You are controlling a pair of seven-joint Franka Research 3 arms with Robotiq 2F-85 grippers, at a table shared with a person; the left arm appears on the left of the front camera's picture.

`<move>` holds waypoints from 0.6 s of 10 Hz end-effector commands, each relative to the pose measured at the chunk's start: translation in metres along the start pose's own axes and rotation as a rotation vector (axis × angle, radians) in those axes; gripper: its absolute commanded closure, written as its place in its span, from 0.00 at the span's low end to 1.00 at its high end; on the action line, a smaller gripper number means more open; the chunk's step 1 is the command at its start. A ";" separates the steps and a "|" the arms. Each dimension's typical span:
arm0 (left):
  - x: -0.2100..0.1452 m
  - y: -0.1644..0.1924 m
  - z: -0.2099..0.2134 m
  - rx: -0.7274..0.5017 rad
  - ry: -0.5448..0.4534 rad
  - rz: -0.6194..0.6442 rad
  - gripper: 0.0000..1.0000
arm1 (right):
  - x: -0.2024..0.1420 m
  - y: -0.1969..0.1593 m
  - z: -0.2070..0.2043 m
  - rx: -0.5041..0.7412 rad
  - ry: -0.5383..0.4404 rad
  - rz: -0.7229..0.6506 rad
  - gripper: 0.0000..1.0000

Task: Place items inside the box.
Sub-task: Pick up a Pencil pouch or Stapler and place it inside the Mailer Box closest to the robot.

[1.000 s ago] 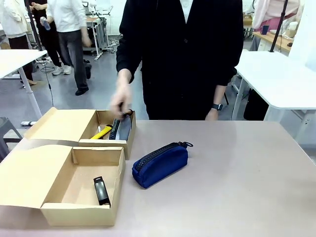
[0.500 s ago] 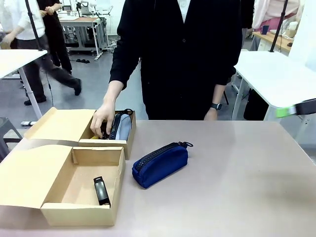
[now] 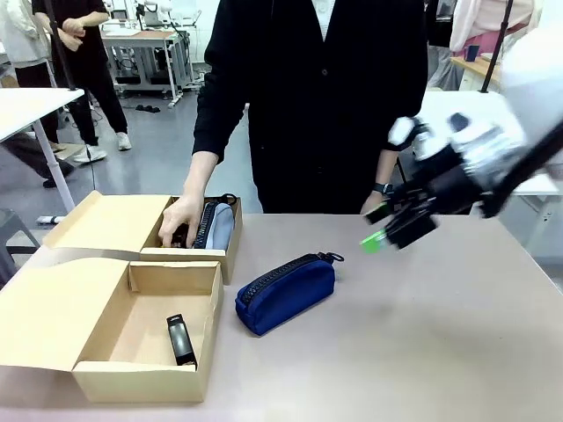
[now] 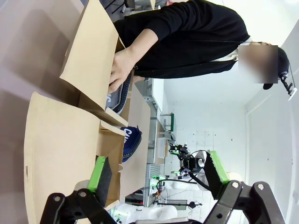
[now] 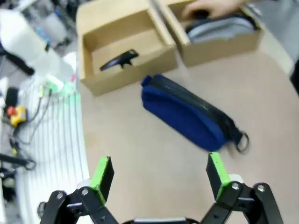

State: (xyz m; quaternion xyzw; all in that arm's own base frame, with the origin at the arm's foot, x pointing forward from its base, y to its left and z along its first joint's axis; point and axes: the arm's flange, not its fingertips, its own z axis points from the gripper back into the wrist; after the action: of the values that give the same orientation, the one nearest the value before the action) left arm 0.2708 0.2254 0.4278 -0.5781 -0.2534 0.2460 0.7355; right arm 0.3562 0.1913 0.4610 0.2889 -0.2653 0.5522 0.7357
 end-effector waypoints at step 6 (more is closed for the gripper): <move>-0.002 -0.001 0.001 -0.019 -0.002 -0.017 0.00 | 0.014 0.019 -0.086 0.146 0.158 0.253 0.00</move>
State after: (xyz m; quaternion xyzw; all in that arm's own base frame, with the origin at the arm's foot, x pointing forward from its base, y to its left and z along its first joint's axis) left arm 0.2707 0.2255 0.4280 -0.5780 -0.2538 0.2459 0.7355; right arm 0.3507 0.2589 0.4220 0.2630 -0.2118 0.6708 0.6603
